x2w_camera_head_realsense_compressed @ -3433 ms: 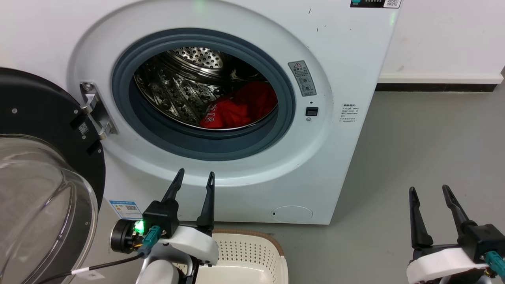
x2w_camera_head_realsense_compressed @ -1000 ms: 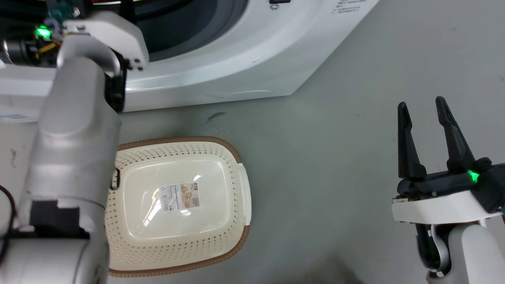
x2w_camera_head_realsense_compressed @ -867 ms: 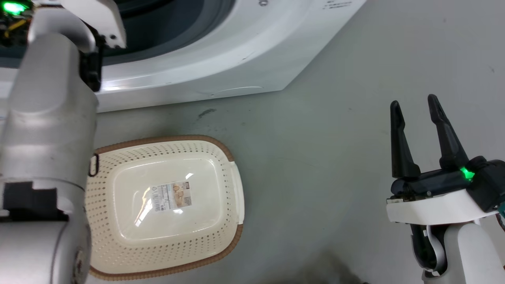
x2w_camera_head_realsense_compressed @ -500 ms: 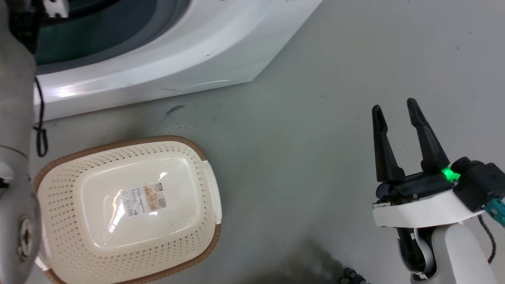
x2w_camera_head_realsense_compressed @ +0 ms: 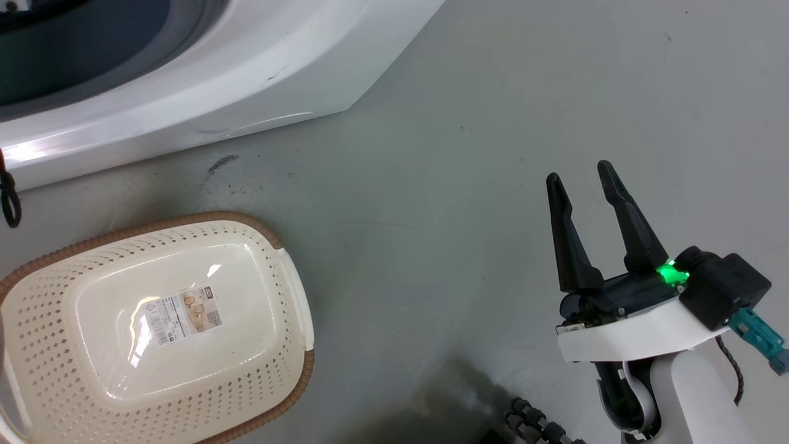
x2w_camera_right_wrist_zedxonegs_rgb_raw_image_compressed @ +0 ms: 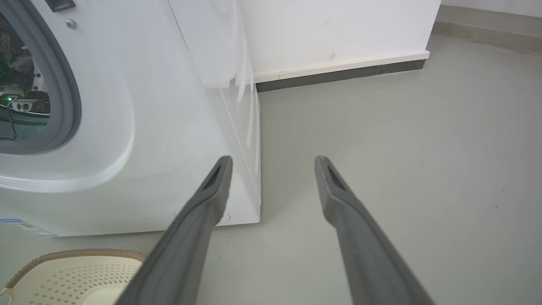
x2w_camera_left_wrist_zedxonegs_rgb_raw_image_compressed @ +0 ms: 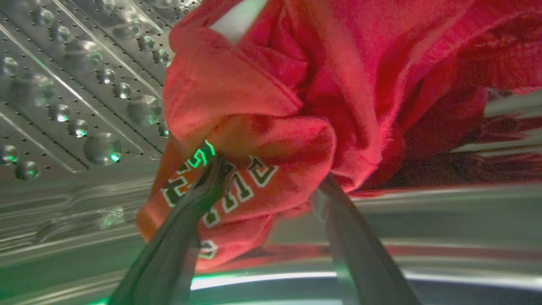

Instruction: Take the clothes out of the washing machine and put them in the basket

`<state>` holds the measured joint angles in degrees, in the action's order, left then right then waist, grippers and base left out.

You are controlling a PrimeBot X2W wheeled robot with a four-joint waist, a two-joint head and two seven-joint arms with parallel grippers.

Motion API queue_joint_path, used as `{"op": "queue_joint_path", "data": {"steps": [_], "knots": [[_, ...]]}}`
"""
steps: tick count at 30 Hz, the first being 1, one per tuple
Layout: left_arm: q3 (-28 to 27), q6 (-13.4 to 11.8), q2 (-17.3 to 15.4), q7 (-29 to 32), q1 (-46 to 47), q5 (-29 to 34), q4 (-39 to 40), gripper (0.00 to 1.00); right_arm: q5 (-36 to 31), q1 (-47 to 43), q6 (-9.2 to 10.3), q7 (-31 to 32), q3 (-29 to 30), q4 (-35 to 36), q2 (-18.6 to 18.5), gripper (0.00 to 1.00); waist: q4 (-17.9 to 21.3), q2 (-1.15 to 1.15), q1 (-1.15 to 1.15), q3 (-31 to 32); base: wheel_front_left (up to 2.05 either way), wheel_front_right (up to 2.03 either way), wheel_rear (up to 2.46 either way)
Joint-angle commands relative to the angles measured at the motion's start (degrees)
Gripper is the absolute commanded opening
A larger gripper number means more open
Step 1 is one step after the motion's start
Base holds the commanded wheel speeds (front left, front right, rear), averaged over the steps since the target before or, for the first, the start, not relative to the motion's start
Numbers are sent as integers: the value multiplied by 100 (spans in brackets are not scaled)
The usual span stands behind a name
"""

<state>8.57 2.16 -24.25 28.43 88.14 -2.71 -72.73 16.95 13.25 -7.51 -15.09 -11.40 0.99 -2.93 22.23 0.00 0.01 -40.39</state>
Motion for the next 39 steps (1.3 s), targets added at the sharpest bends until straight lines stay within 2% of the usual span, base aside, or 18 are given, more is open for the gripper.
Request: {"op": "queue_joint_path", "data": {"steps": [1,5,8,17,28,34,39], "knots": [[13,-20,-34,65,31,0,-36,0,44,75,4,-11,-23,-20,8,100,20,0,-1,0,0,0,0],[42,-74,-49,95,-51,-32,-6,0,70,57,4,-11,-32,-57,8,100,34,0,-1,59,0,0,0],[59,-120,-34,-228,-170,-50,124,0,55,27,4,-11,15,-75,9,100,-5,0,-1,136,0,0,0],[-36,-128,234,-2050,-905,-307,513,0,-119,14,4,-11,229,-217,8,100,-341,0,-1,580,0,0,0],[-113,20,763,-3913,-1988,-654,311,0,-417,-153,4,-11,401,-483,5,100,-808,0,-1,1521,0,0,0],[-128,85,938,-4306,-2504,-756,356,0,-519,-346,4,-10,509,-585,5,100,-938,0,-1,2000,0,0,0],[-315,177,1019,-4370,-3072,-967,876,0,-540,-619,4,45,614,-609,5,100,-1036,0,-1,2451,0,0,0]]}}
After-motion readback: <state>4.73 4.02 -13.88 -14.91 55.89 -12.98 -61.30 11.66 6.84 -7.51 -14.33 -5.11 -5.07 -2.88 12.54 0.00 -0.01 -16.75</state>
